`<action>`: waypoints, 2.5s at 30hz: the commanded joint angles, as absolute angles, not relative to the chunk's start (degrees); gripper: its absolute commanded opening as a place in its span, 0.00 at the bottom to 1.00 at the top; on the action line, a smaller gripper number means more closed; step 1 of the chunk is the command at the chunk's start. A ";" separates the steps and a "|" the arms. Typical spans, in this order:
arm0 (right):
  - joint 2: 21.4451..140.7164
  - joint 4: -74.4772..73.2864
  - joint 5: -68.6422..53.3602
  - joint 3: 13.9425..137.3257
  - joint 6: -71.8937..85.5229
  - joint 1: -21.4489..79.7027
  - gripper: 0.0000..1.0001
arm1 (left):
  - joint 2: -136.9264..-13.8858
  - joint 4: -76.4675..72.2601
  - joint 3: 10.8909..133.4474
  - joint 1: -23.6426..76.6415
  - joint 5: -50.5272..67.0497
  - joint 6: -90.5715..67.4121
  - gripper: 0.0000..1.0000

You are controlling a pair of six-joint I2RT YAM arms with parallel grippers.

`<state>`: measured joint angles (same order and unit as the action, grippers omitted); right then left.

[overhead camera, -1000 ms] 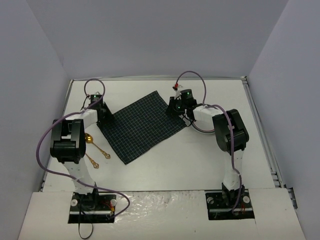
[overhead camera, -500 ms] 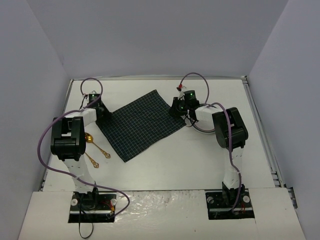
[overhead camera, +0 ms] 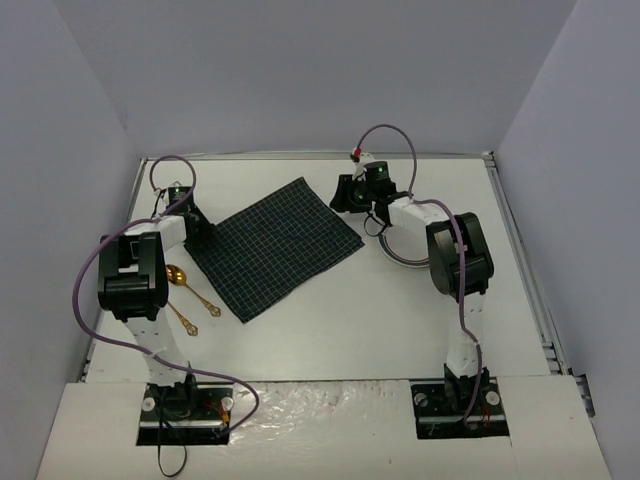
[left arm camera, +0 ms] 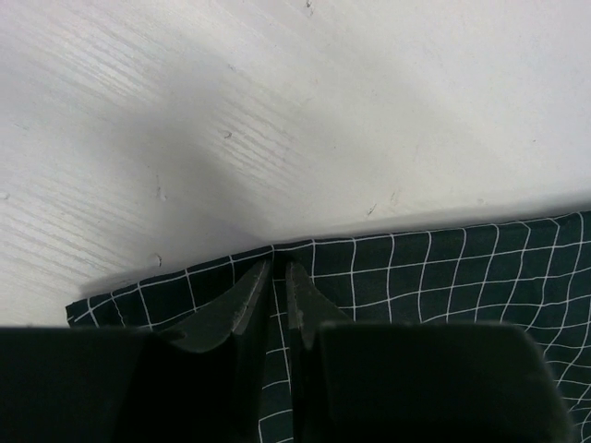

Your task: Set the dinner table for one person

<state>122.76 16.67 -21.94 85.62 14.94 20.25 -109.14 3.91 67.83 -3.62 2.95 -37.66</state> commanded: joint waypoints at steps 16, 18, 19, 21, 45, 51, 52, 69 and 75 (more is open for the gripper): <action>103.00 28.32 -21.10 62.05 21.80 23.36 0.57 | -102.89 3.53 79.47 2.96 12.28 -34.04 0.33; 103.92 29.72 -20.79 61.70 21.54 24.03 0.56 | -105.23 1.60 81.94 5.65 14.99 -34.21 0.33; 104.69 30.18 -20.66 61.68 21.53 24.21 0.55 | -106.11 1.04 82.82 6.49 15.97 -34.28 0.32; 106.04 31.72 -20.53 61.36 21.47 24.66 0.54 | -108.99 -2.70 85.20 8.23 18.62 -34.21 0.32; 112.42 38.21 -15.97 54.99 23.00 27.41 0.48 | -128.64 -6.26 91.55 9.84 20.99 -32.78 0.23; 110.08 35.82 -15.19 56.42 21.44 27.25 0.48 | -126.78 -6.42 90.18 9.56 20.37 -32.22 0.23; 109.65 35.15 -14.89 56.97 21.13 27.25 0.48 | -126.35 -6.42 89.94 9.50 20.31 -32.09 0.23; 103.68 29.87 -14.33 61.57 16.42 27.18 0.54 | -122.99 -5.50 87.69 7.46 18.96 -31.52 0.24; 95.36 26.88 -12.11 61.62 14.91 27.08 0.57 | -122.46 -5.47 87.69 6.78 19.59 -31.56 0.27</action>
